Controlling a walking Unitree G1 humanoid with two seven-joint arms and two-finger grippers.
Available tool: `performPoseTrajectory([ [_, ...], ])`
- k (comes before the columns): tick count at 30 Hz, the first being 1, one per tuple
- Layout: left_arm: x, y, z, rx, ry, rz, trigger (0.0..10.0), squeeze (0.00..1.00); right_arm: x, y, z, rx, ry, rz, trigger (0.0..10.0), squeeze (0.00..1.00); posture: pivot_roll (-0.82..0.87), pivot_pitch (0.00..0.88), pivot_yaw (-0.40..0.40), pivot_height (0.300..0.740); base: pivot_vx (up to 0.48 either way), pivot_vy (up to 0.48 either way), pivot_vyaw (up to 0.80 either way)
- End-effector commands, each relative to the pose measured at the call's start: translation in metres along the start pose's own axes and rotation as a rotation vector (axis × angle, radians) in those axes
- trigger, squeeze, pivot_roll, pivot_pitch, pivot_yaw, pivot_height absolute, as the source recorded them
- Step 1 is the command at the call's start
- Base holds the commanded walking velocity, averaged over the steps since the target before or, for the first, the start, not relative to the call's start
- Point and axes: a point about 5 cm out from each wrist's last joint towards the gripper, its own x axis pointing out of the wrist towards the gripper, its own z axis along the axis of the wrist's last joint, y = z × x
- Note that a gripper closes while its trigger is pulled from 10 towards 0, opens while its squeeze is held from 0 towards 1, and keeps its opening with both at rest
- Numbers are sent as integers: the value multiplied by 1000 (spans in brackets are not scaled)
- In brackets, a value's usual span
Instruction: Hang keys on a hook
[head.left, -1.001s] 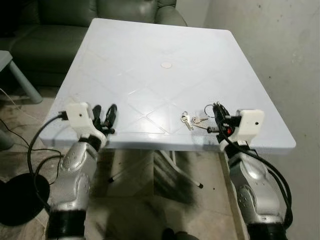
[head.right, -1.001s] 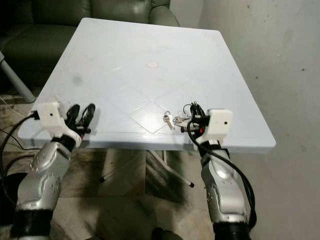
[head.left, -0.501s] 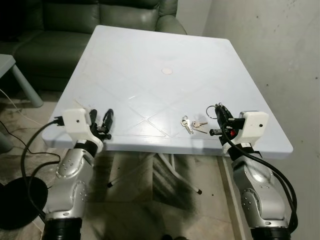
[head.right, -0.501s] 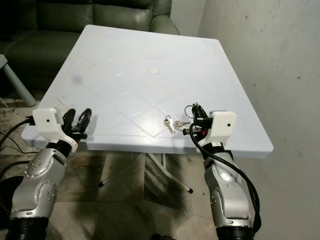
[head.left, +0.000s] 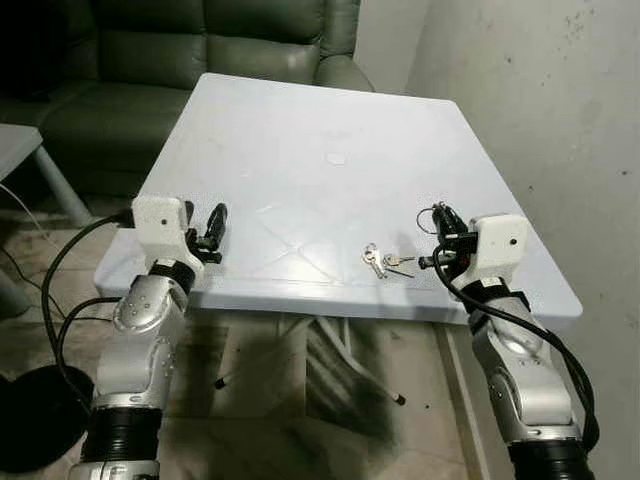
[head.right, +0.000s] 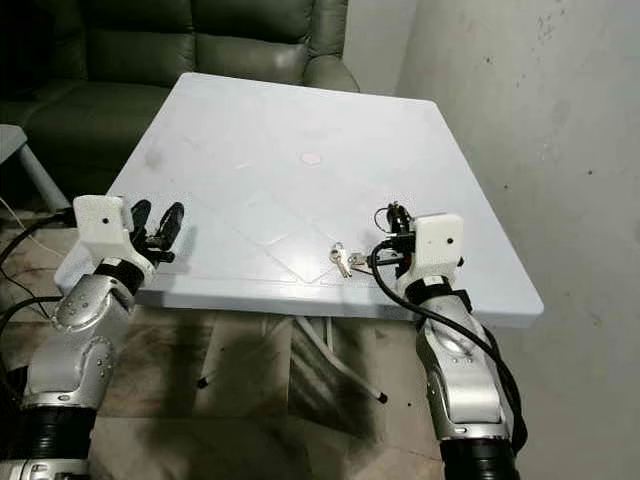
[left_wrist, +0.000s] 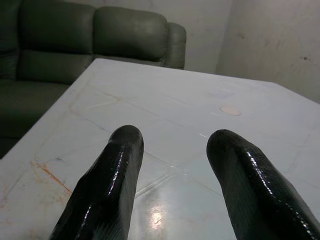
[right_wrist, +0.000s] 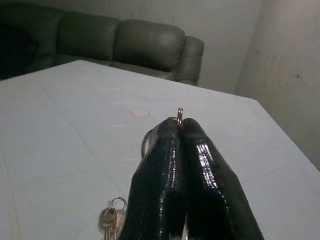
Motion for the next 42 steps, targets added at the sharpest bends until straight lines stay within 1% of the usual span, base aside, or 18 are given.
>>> performPoseTrajectory([
  [1,2,-5,2,0,-15,-19,10000,0,0,-3,0,-17,-4,-4,10000,0,28,0,-71,740,0,0,0],
  [2,2,-6,-1,-42,-6,-27,10000,0,0,-2,-2,-10,1,4,10000,0,28,0,-70,740,0,0,0],
  [4,1,-6,-1,-49,-7,-21,10000,0,0,-2,-2,-9,2,5,10000,0,28,0,-71,740,0,0,0],
  [8,2,-5,-2,-61,-17,-11,10000,0,1,-4,-3,-3,7,-1,10000,0,30,0,-74,740,0,0,0],
  [9,2,-6,-1,-57,-26,-23,10000,0,2,-5,-3,17,7,-16,10000,0,30,0,-76,740,0,0,0],
  [11,2,-7,0,-62,-26,-31,10000,0,3,-6,-3,20,6,-19,10000,0,30,0,-76,740,0,0,0],
  [15,2,-5,1,-47,-30,-35,10000,0,4,-8,-2,4,5,-16,10000,0,30,0,-74,740,0,0,-219],
  [18,4,0,3,-33,-39,5,10000,0,3,-9,-2,-5,3,-17,10000,0,28,0,-69,740,0,0,-525],
  [20,6,0,5,-56,-43,6,10000,0,3,-8,-2,-4,2,-18,10000,0,28,0,-68,740,0,0,-556],
  [27,5,0,7,-62,-50,6,10000,0,5,-7,-1,2,-1,-23,10000,0,33,0,-68,740,0,0,-633],
  [33,4,6,7,-51,-45,37,10000,0,9,-6,-2,6,3,-39,10000,0,46,15,-68,740,0,0,-715],
  [42,3,7,6,-80,-42,47,10000,0,10,-2,-2,9,2,-31,10000,0,51,24,-67,740,0,0,-715],
])
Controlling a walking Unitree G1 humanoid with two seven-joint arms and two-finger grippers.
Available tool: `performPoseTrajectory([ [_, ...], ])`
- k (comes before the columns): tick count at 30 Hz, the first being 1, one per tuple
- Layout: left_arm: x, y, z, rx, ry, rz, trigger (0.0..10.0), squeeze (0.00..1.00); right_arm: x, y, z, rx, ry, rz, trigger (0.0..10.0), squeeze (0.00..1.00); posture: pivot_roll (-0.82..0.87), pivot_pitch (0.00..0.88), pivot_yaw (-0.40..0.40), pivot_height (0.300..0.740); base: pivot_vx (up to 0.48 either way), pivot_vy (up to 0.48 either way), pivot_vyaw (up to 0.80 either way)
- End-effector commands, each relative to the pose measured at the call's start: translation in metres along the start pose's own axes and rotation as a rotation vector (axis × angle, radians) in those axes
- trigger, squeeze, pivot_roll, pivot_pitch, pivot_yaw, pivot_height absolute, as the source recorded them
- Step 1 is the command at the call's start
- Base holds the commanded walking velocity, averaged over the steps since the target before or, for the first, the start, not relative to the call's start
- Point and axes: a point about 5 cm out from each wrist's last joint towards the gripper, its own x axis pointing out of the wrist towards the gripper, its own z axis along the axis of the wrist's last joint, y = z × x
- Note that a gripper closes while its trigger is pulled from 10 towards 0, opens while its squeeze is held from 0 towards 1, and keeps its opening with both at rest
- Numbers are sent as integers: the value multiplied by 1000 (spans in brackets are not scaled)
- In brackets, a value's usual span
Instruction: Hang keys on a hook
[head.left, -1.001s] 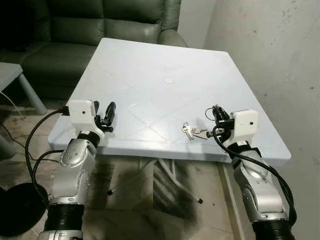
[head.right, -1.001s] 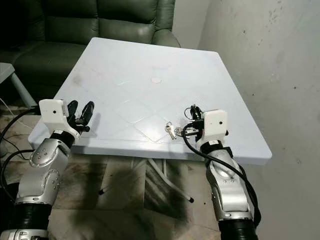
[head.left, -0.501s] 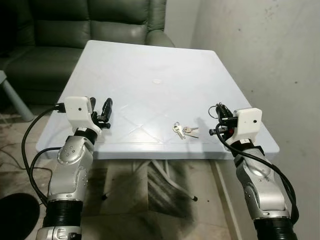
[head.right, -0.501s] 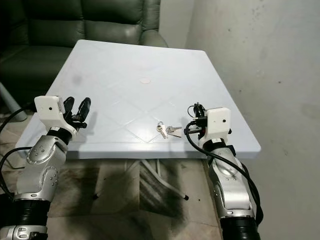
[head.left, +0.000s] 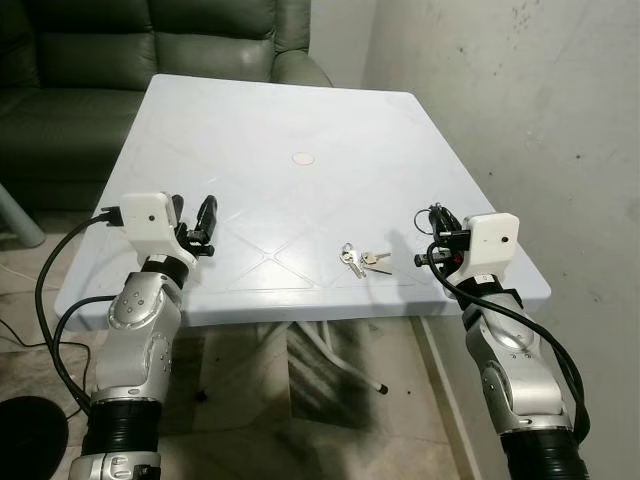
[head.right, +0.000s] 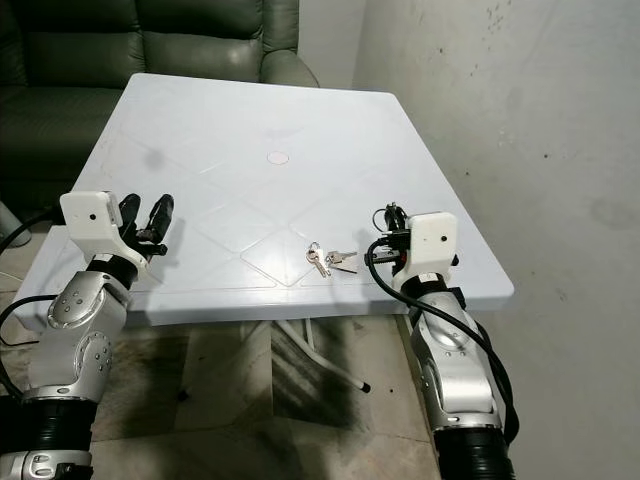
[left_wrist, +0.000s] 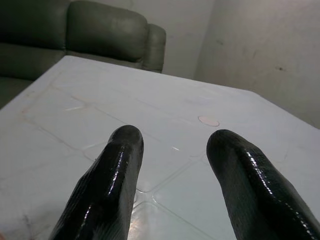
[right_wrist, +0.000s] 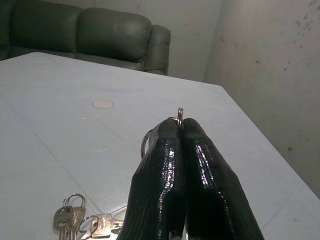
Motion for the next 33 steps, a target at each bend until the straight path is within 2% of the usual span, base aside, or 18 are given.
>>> performPoseTrajectory([
  [1,0,-1,2,-12,-3,6,10000,0,2,-1,2,-8,-7,-6,10000,0,51,26,-67,740,0,0,-712],
  [5,0,-2,1,-24,6,12,10000,0,3,-1,2,-8,-7,-4,10000,0,46,26,-70,740,0,424,-716],
  [8,1,-2,1,-51,-5,16,10000,0,3,-1,3,-7,-6,-4,10000,0,45,29,-72,740,0,0,-712],
  [33,5,-5,1,-42,12,27,10000,0,2,-3,5,-5,-11,-20,10000,0,30,37,-62,740,0,0,-718],
])
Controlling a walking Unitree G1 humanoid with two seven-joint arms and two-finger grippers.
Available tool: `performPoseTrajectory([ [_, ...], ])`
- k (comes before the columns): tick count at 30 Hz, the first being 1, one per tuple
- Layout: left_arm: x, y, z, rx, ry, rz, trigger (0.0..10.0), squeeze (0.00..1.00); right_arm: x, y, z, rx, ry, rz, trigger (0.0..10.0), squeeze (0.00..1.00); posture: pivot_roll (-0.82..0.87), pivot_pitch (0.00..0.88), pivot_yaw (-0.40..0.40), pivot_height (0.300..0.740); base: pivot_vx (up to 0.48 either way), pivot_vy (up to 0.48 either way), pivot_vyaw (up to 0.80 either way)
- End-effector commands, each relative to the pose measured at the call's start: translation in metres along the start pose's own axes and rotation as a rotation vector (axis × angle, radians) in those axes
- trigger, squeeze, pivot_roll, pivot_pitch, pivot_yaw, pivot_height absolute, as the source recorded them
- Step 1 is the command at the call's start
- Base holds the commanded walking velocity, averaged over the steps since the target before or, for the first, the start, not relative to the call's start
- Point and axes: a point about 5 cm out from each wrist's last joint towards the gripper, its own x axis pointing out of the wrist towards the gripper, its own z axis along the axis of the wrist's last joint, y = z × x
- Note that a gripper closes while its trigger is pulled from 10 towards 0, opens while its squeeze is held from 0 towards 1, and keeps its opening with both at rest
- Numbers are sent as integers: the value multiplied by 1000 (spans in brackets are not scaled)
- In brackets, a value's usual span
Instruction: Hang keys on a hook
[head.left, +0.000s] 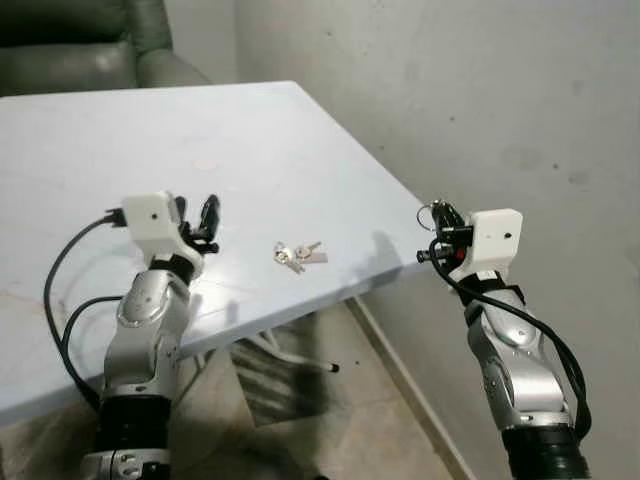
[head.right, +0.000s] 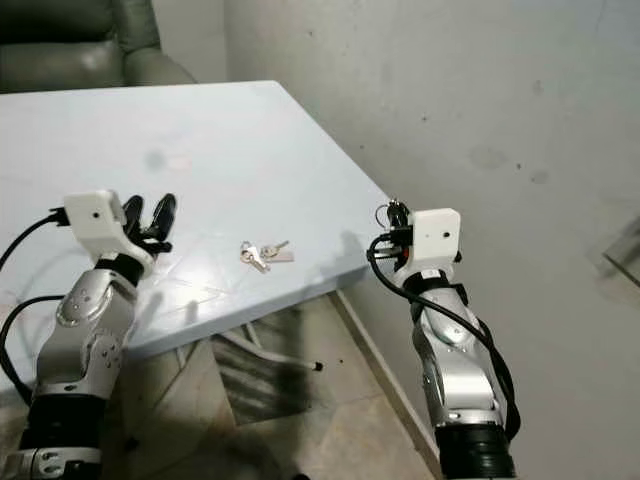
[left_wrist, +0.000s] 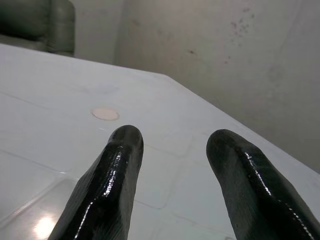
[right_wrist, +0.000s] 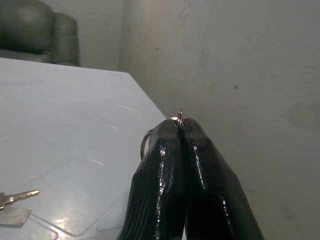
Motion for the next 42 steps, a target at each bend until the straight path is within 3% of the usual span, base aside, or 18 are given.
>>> performPoseTrajectory([
  [1,2,-1,2,4,3,-6,10000,0,0,-2,2,-7,-5,-14,10000,0,30,37,-62,740,0,0,-719],
  [42,6,-6,-2,5,31,-23,10000,0,-2,-3,2,-14,-1,-11,10000,0,13,12,-52,740,0,34,-718],
])
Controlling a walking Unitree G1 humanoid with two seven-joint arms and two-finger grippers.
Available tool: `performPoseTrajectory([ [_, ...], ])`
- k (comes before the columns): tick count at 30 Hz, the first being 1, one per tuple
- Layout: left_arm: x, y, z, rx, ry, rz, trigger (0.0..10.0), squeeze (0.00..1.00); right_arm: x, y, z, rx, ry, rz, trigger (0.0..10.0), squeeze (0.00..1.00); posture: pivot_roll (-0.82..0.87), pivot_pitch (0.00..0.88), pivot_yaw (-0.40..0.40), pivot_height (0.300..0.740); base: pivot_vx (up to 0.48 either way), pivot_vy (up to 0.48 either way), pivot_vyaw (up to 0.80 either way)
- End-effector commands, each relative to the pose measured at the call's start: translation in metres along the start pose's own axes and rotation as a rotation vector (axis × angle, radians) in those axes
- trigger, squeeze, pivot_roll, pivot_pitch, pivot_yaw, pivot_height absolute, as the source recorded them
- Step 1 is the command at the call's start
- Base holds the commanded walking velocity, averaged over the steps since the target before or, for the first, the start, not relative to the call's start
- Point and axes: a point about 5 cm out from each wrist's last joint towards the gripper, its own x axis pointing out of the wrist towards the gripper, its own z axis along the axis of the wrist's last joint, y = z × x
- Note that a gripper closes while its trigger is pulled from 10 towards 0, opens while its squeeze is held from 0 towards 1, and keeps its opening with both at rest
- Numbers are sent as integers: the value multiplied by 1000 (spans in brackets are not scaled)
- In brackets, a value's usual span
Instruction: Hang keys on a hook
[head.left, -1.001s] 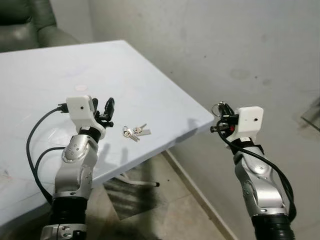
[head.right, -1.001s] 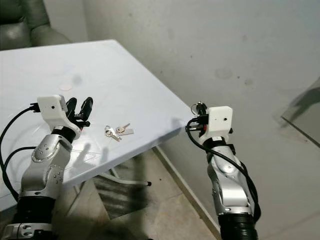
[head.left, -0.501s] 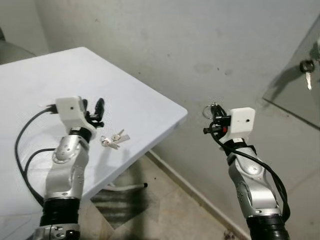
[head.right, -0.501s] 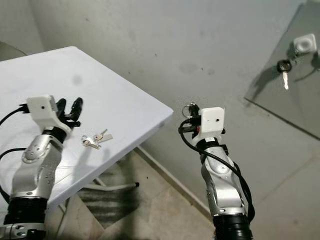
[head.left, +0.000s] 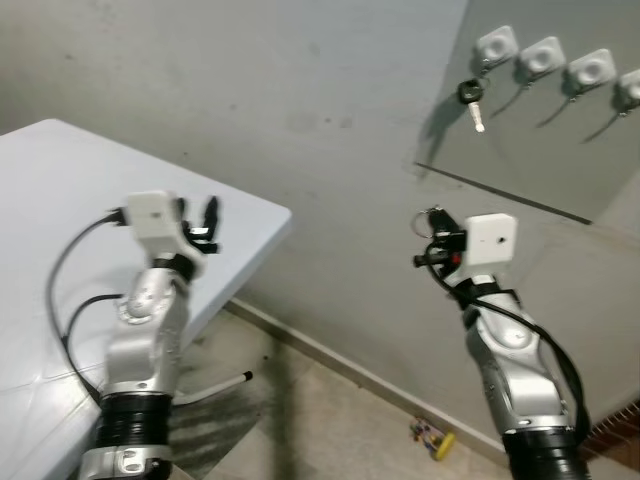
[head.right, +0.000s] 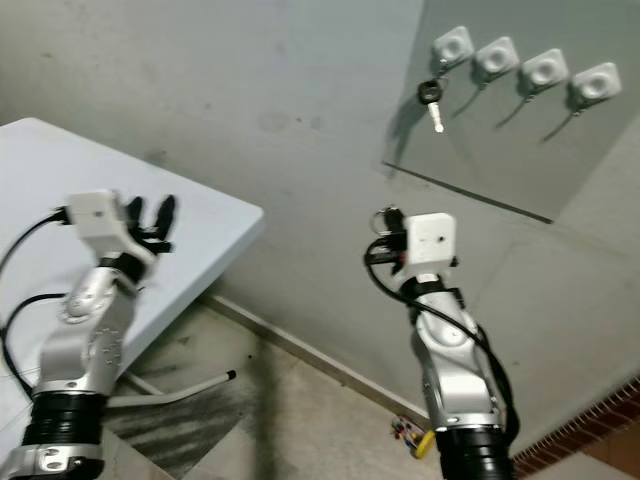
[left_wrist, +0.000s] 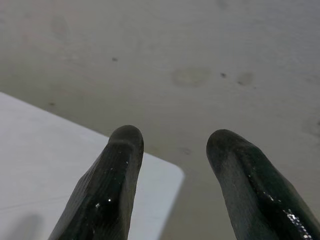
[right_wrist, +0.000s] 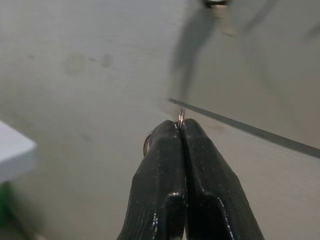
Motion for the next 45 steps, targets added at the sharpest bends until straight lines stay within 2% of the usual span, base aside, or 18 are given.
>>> performPoseTrajectory([
  [1,1,2,1,8,5,5,10000,0,1,2,5,-5,-21,12,10000,0,13,11,-52,740,0,0,-719],
  [28,0,-1,-4,24,30,-26,10000,0,-2,6,3,-3,-17,39,10000,0,9,0,-60,740,0,0,-719],
  [37,-1,-3,-2,44,14,-37,10000,0,-4,9,6,9,-46,64,10000,0,10,0,-58,740,0,0,-90],
  [45,0,-4,-1,9,8,-51,10000,0,-3,8,3,18,-21,52,10000,0,12,0,-58,740,0,95,-186],
])
